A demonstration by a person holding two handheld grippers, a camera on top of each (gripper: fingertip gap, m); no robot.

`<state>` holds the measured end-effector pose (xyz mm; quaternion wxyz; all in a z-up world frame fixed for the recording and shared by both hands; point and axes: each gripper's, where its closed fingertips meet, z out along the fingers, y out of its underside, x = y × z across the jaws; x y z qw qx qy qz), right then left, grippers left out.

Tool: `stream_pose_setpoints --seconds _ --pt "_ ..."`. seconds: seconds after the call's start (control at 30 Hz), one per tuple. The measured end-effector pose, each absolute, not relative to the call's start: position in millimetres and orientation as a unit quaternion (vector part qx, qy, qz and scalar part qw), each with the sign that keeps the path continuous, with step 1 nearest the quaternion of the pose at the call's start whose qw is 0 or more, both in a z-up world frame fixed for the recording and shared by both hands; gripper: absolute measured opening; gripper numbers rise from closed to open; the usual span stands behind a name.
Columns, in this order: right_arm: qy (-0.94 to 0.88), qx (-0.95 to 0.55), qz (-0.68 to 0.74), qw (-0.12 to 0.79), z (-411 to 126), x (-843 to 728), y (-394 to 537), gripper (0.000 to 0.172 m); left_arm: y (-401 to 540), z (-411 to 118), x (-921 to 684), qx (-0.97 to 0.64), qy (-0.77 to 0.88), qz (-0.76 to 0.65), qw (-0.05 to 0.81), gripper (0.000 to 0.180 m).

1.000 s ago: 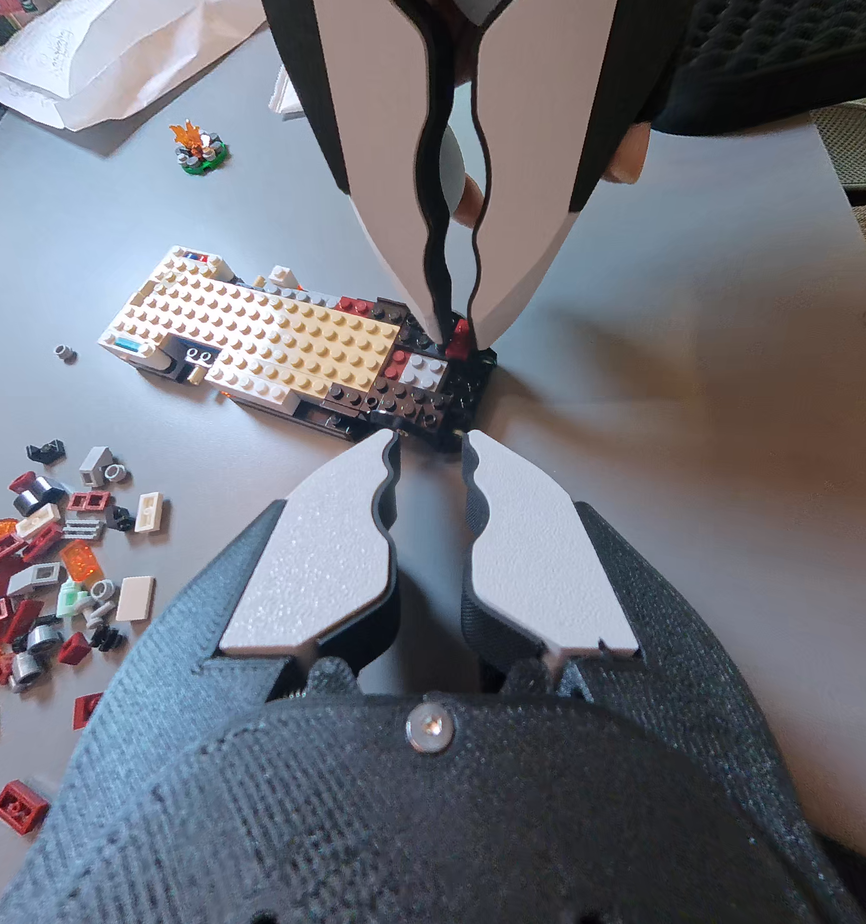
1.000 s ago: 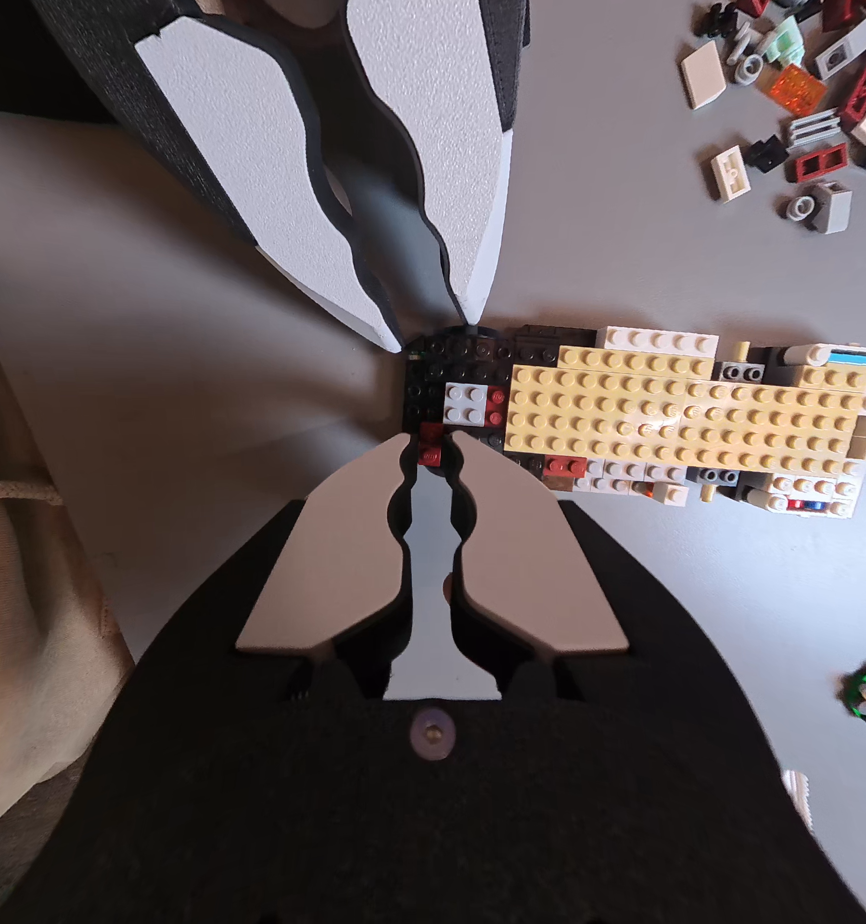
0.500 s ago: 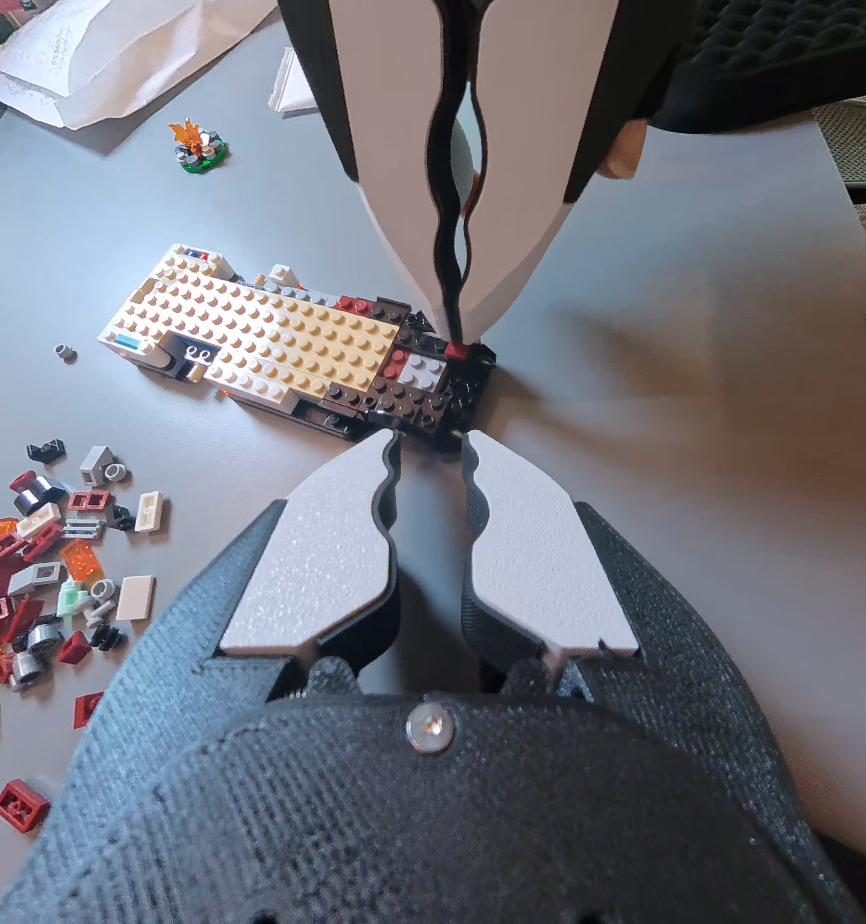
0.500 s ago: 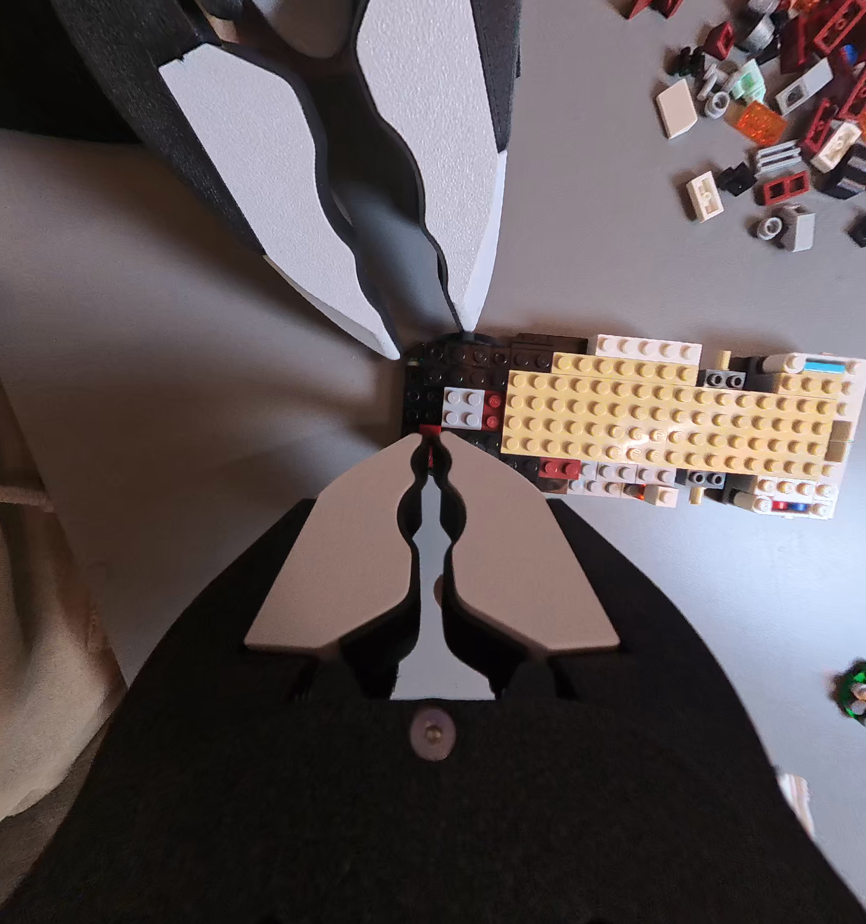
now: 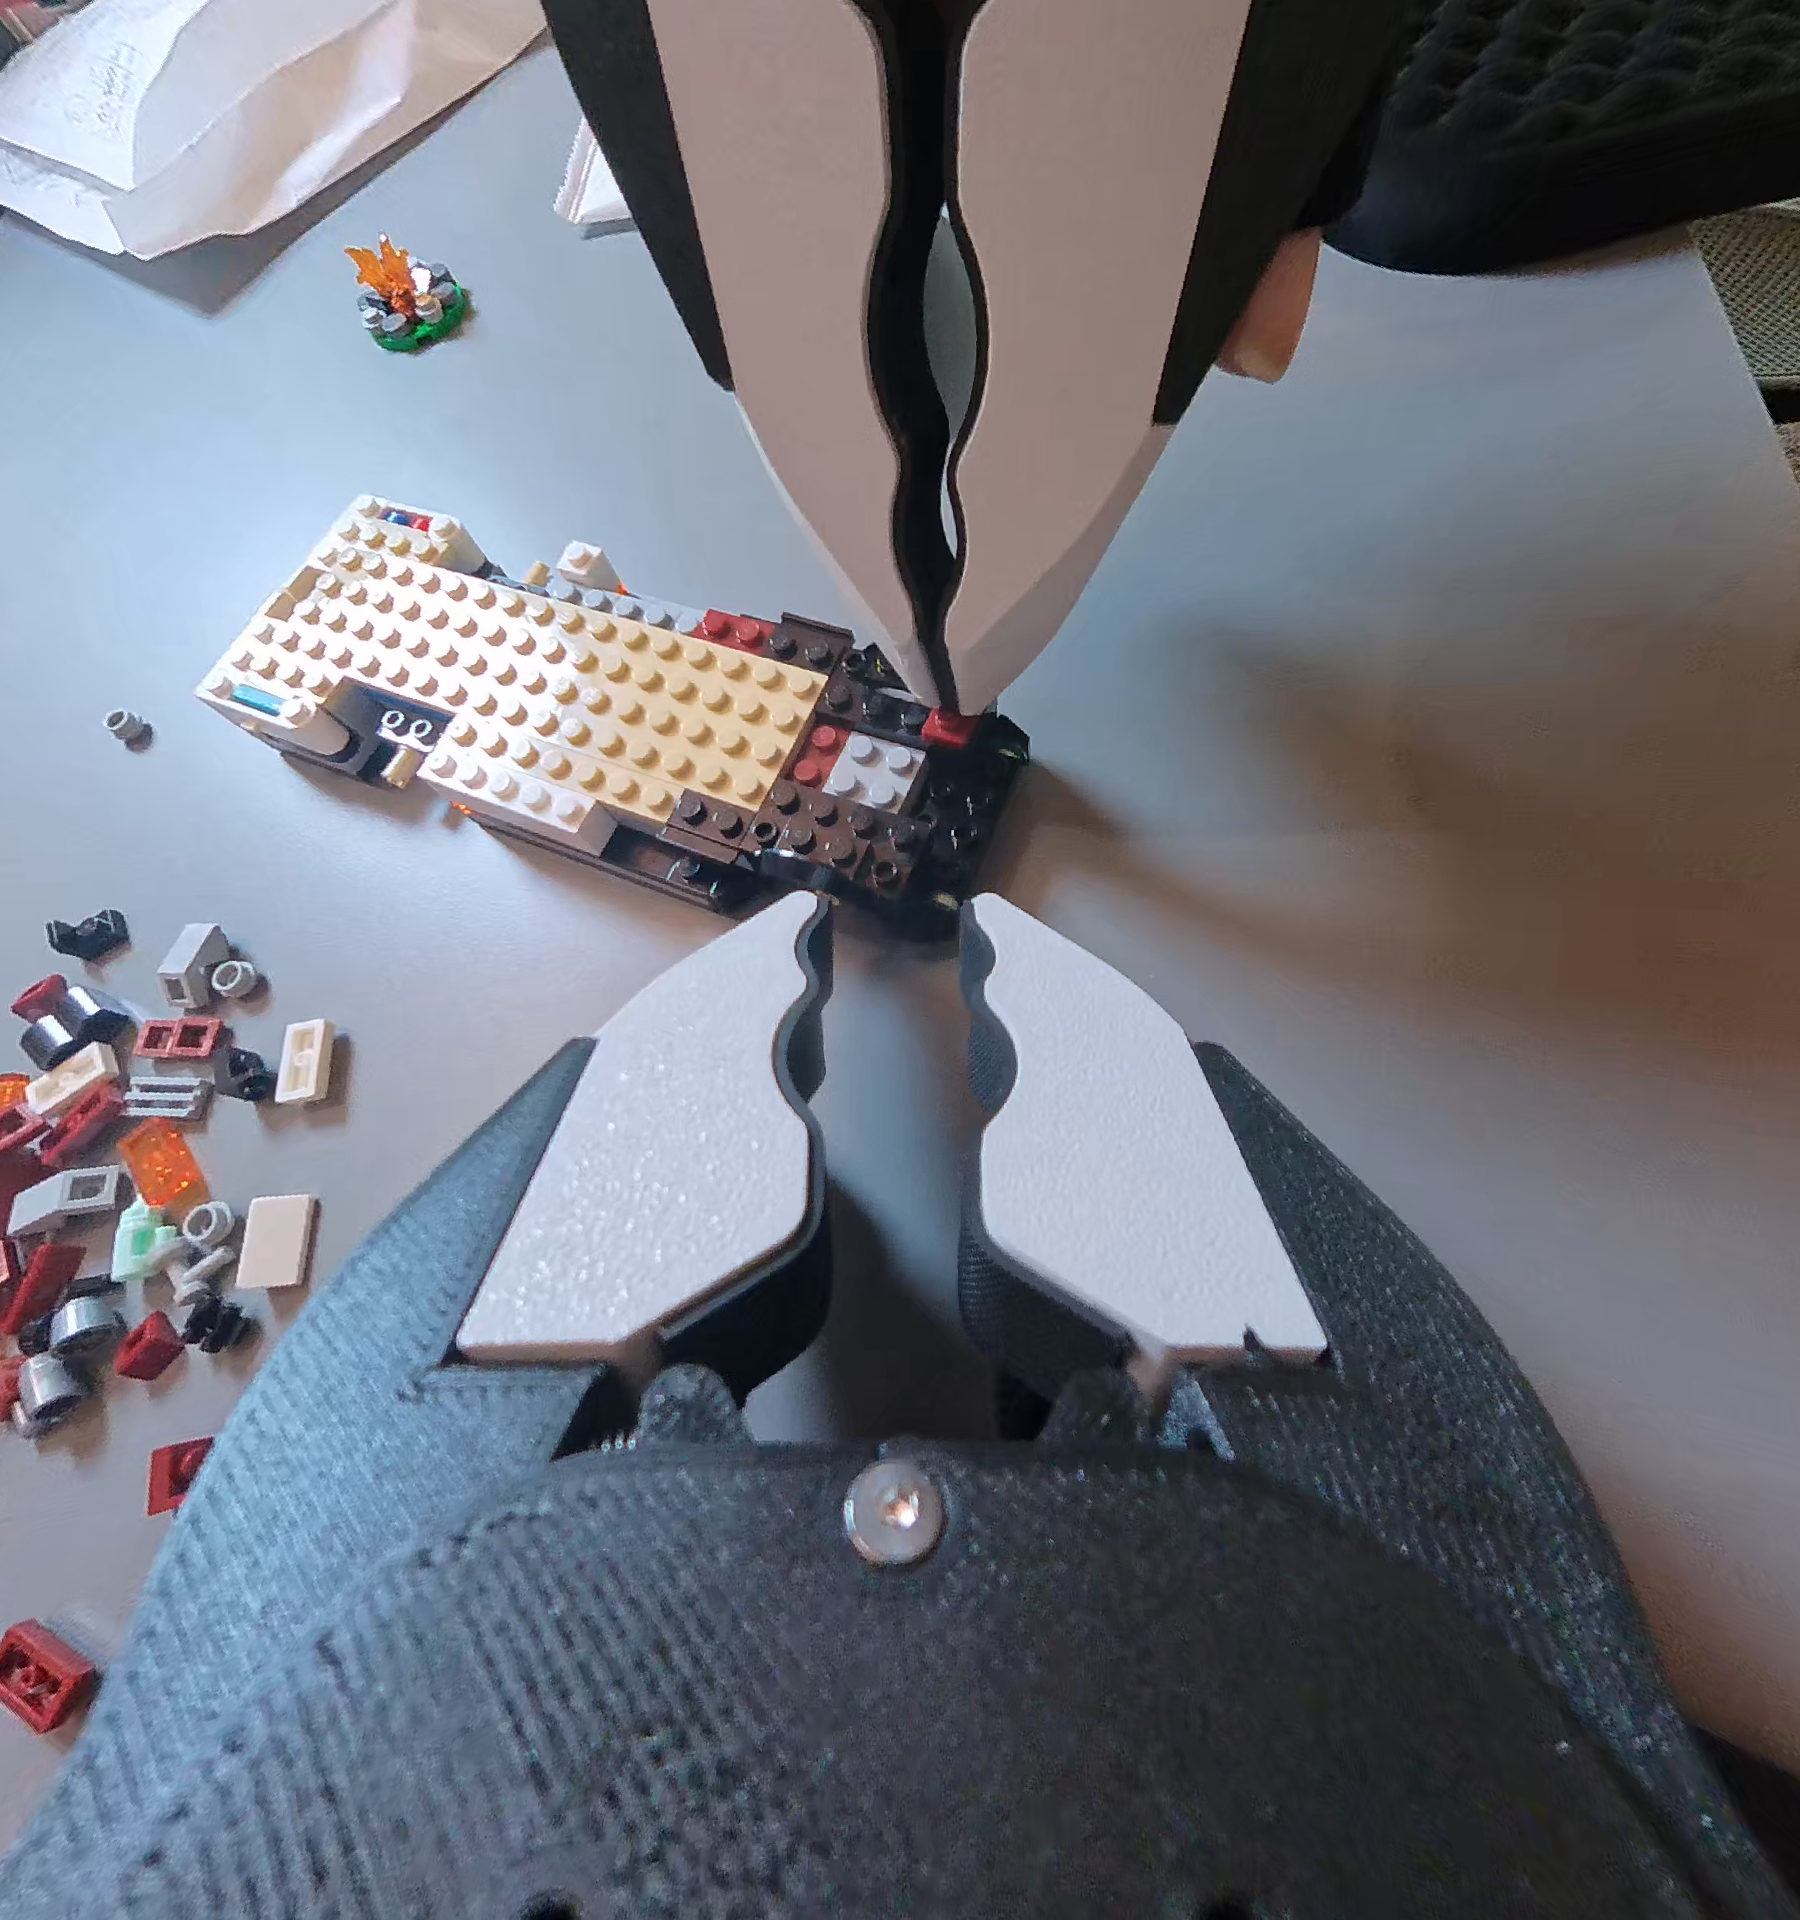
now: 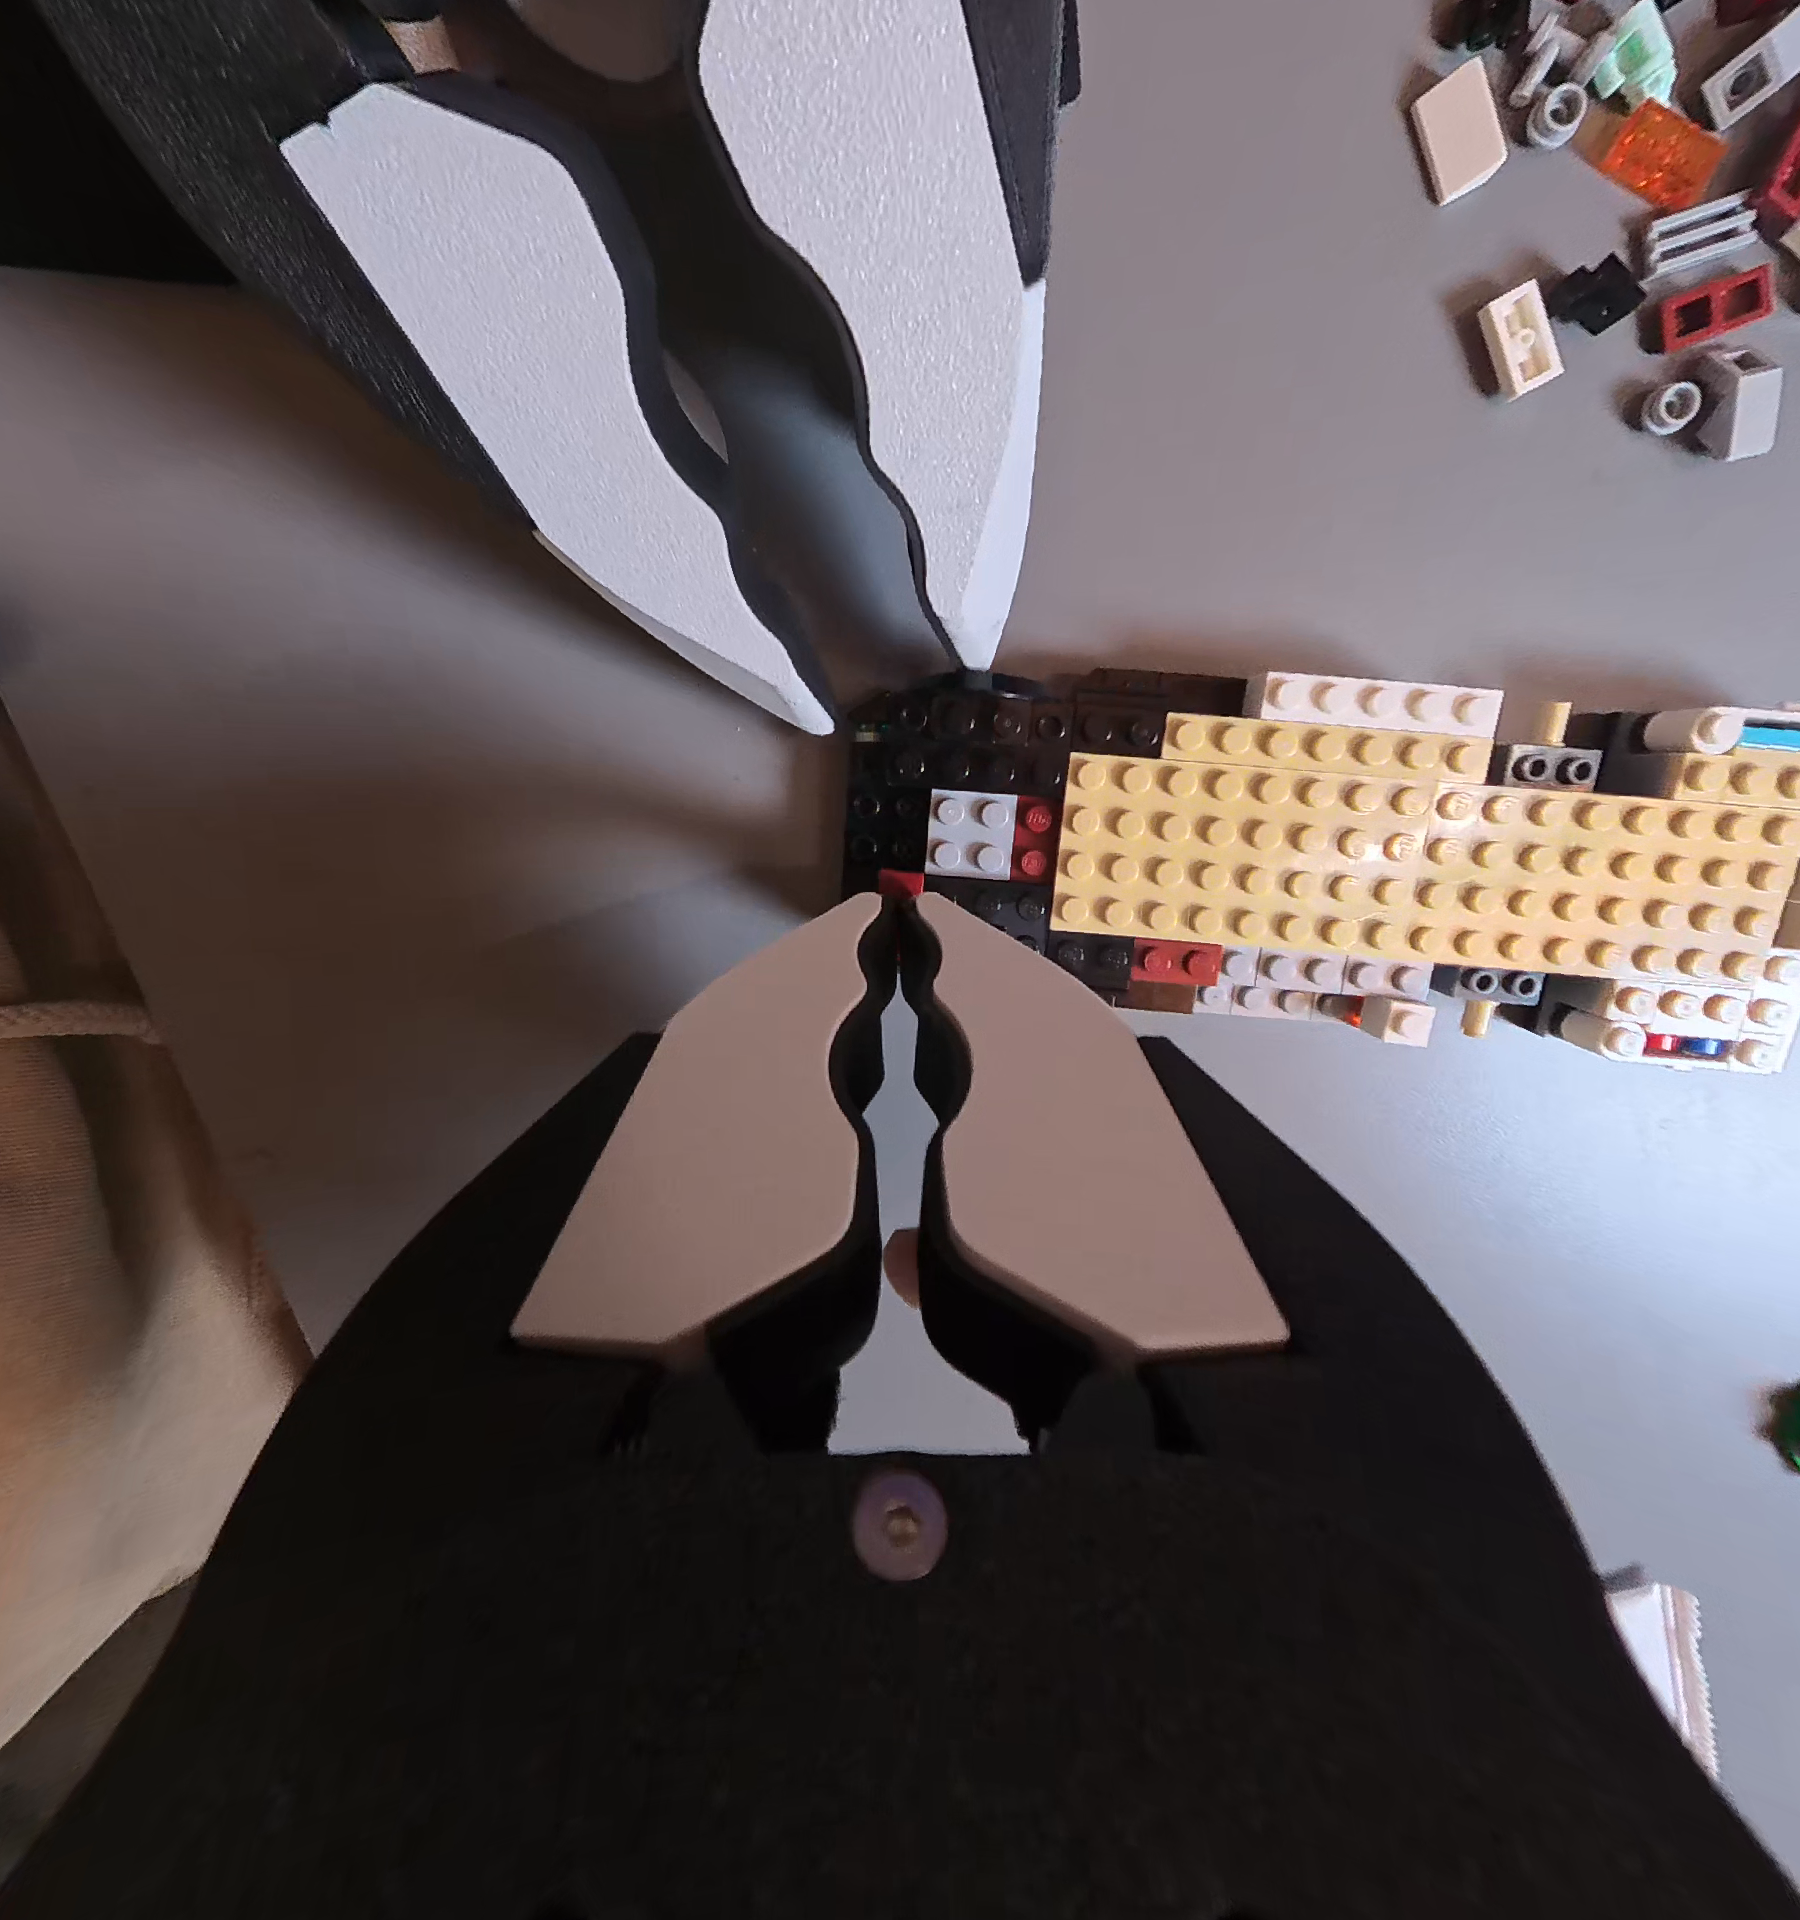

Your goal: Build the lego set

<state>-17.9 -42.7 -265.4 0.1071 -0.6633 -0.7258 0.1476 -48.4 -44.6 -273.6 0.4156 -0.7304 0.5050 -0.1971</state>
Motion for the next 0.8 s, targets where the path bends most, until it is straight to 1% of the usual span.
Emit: stream_pose_setpoints --seconds 0.2,0.4,0.47,0.5,0.6,0.67,0.8 --pt "-0.726 -0.661 0.155 0.107 -265 -18 -43 0.001 -44 -274 -48 -0.73 0.505 -0.198 0.415 0.022" --pt "-0.721 -0.656 0.181 0.131 -263 -22 -42 0.0 -43 -273 -49 -0.733 0.499 -0.201 0.416 0.023" --pt "-0.706 -0.657 0.222 0.145 -254 -27 -43 0.011 -42 -273 -50 -0.735 0.495 -0.204 0.416 0.023" --pt "-0.7 -0.657 0.238 0.149 -250 -28 -43 0.013 -42 -272 -50 -0.736 0.493 -0.206 0.415 0.023" --pt "-0.705 -0.632 0.264 0.186 -239 -26 -36 0.016 -41 -272 -51 -0.739 0.486 -0.21 0.416 0.023" --pt "-0.713 -0.62 0.252 0.209 -238 -20 -23 0.016 -39 -271 -52 -0.742 0.481 -0.211 0.417 0.023" --pt "-0.695 -0.624 0.299 0.195 -237 -21 -27 0.014 -36 -272 -53 -0.753 0.467 -0.215 0.411 0.024"
